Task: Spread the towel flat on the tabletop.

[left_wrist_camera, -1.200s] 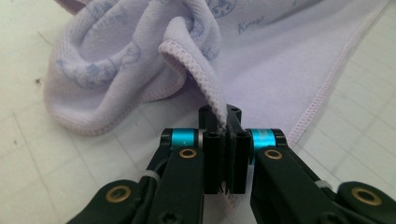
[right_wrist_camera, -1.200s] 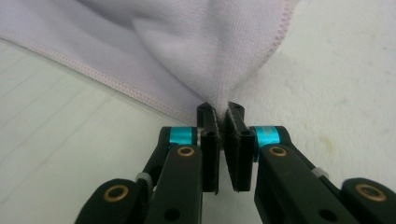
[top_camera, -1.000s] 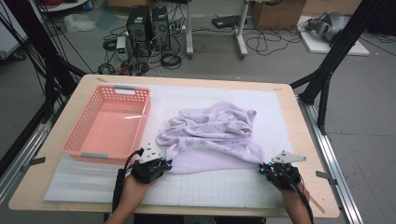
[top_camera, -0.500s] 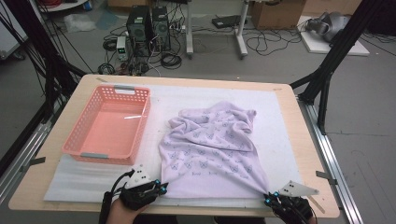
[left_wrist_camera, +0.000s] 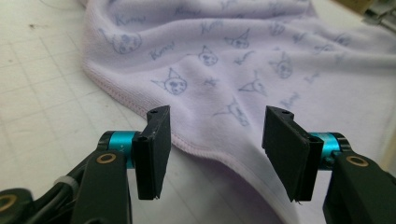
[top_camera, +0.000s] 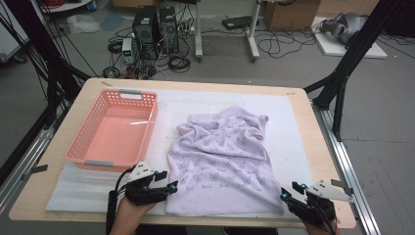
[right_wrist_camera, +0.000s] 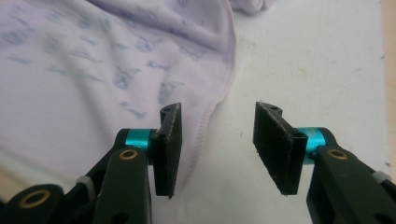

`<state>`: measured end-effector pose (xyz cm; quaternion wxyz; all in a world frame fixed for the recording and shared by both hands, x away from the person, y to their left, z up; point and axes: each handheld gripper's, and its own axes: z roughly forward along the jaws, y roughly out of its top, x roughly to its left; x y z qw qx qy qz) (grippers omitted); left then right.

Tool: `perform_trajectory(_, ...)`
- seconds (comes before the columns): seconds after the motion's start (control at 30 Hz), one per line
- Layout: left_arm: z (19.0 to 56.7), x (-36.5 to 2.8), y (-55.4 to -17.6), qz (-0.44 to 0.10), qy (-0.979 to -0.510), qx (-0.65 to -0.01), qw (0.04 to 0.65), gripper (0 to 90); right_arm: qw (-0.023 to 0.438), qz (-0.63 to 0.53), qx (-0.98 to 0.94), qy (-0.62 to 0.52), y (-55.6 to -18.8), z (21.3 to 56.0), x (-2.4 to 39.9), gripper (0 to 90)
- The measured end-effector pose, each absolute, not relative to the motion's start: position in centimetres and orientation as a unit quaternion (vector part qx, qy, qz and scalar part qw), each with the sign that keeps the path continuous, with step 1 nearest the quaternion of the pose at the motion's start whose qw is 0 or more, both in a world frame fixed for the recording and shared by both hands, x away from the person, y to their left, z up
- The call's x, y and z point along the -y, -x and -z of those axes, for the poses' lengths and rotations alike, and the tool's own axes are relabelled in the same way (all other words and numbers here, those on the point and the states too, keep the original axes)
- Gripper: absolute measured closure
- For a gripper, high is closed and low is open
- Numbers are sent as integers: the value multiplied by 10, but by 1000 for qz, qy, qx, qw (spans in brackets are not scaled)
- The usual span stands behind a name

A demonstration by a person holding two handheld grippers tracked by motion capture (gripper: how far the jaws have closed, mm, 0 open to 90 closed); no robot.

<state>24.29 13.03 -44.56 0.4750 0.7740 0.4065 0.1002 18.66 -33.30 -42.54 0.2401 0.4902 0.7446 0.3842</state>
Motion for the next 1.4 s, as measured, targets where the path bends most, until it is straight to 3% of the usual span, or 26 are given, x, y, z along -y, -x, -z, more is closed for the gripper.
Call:
perform_trajectory(0.07, 451, -122, -252, -86, -783, -413, 457, 417, 225, -381, -751, -490, -200, 434, 328, 512)
perform_trajectory(0.13, 452, -116, -255, -109, -789, -408, 447, 435, 218, -369, -761, -488, -212, 441, 321, 511)
perform_trajectory(0.17, 451, -115, -256, -115, -790, -409, 442, 493, 217, -355, -767, -489, -217, 445, 318, 515)
perform_trajectory(0.2, 450, -114, -257, -119, -798, -401, 435, 609, 213, -348, -770, -491, -221, 448, 316, 524)
perform_trajectory(0.23, 450, -114, -257, -119, -800, -397, 435, 778, 209, -360, -762, -496, -226, 450, 315, 630)
perform_trajectory(0.27, 450, -113, -260, -111, -800, -397, 435, 851, 203, -363, -764, -493, -229, 450, 315, 714)
perform_trajectory(0.3, 449, -112, -264, -123, -804, -393, 430, 857, 199, -366, -767, -488, -232, 449, 314, 846)
perform_trajectory(0.37, 446, -112, -272, -149, -797, -404, 423, 864, 212, -361, -773, -476, -239, 449, 310, 859)
perform_trajectory(0.57, 445, -108, -298, -181, -773, -442, 417, 849, 294, -342, -742, -497, -263, 447, 303, 848)
perform_trajectory(0.6, 447, -108, -299, -177, -765, -450, 425, 796, 294, -339, -741, -499, -266, 447, 300, 826)
perform_trajectory(0.67, 446, -112, -296, -166, -759, -452, 438, 592, 288, -350, -733, -507, -265, 446, 301, 720)
perform_trajectory(0.7, 445, -115, -290, -167, -758, -447, 444, 543, 289, -359, -728, -507, -262, 446, 303, 669)
perform_trajectory(0.73, 445, -118, -286, -164, -763, -437, 448, 520, 283, -382, -716, -511, -257, 444, 308, 610)
perform_trajectory(0.87, 443, -128, -269, -150, -780, -405, 453, 506, 266, -398, -728, -491, -235, 441, 322, 572)
perform_trajectory(1.17, 435, -143, -239, -166, -768, -407, 466, 483, 216, -383, -759, -480, -209, 446, 331, 613)
perform_trajectory(1.3, 430, -149, -229, -171, -764, -404, 473, 485, 218, -368, -769, -475, -210, 452, 330, 615)
perform_trajectory(1.33, 429, -151, -227, -171, -764, -402, 475, 485, 219, -366, -769, -476, -210, 452, 330, 642)
perform_trajectory(1.4, 429, -154, -224, -169, -762, -401, 479, 489, 215, -363, -781, -461, -210, 450, 328, 857)
